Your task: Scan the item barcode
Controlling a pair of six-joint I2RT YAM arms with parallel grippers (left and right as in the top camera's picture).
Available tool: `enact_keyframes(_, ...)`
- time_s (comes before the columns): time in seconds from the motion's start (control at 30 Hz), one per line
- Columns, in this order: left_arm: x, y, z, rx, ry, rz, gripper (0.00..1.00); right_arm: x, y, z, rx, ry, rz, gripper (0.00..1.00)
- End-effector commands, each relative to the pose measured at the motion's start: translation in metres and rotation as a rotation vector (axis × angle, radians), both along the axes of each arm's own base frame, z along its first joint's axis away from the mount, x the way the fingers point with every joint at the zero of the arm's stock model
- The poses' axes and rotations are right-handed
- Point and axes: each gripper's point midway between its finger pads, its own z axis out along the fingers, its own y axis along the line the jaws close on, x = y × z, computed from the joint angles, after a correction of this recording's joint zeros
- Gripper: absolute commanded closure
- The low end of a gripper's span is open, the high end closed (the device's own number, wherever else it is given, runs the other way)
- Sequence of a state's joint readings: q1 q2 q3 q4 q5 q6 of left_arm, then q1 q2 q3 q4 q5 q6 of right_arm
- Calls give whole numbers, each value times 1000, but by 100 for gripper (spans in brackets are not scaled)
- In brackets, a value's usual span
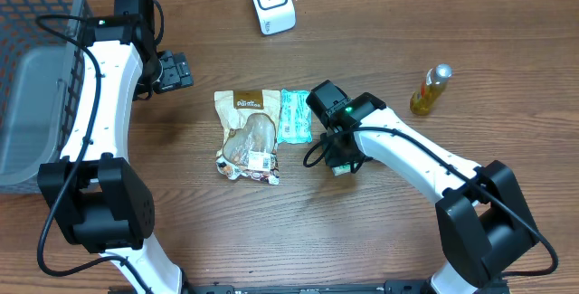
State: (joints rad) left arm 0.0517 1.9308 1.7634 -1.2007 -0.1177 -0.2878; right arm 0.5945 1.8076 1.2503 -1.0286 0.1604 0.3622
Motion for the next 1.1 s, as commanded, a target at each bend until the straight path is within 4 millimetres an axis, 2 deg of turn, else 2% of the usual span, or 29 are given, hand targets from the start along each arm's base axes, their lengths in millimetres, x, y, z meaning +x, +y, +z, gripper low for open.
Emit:
enact_keyframes(0.0,4,-3,11,15,-32,-14,0,-2,5,-1,28,14,4,58)
enact_keyframes(0.2,4,-3,11,15,-31,-14,0,-3,4,-12,32,7,4,58)
enact_keyframes(0.4,4,-3,11,15,-32,-13,0,-5,5,-14,38,9,7,58)
enact_keyframes(0.63,4,-3,11,15,-32,-14,0,-17,30,-14,171,82,41,58)
enact_keyframes(0.8,4,-3,11,14,-32,-14,0,-13,33,-14,180,67,50,58)
enact_keyframes(1.07,4,-3,11,15,-32,-14,0,-12,49,-13,189,26,150,59)
